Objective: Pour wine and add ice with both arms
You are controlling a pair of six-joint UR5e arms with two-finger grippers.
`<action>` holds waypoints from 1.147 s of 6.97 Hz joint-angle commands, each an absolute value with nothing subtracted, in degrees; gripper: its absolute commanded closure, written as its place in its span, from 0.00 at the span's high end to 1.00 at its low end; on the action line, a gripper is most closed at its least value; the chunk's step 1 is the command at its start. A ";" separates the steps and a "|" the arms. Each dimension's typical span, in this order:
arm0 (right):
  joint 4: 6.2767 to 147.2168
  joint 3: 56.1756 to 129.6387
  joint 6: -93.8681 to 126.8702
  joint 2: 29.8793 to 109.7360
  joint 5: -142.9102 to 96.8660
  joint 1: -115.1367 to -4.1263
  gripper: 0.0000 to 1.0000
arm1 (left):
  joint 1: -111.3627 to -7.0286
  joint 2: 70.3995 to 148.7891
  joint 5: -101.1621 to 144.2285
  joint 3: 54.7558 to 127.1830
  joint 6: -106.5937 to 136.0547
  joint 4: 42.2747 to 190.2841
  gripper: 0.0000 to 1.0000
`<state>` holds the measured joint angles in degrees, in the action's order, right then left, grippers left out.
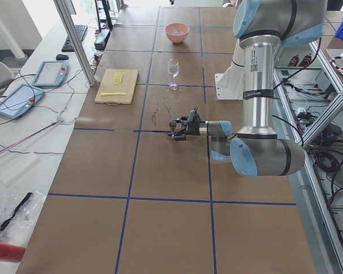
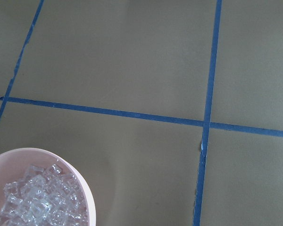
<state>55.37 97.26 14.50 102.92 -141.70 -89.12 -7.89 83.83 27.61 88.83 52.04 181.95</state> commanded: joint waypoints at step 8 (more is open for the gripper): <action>55.37 97.21 14.50 103.18 -141.86 -89.12 1.00 | -46.41 84.10 74.43 95.18 30.86 169.37 0.99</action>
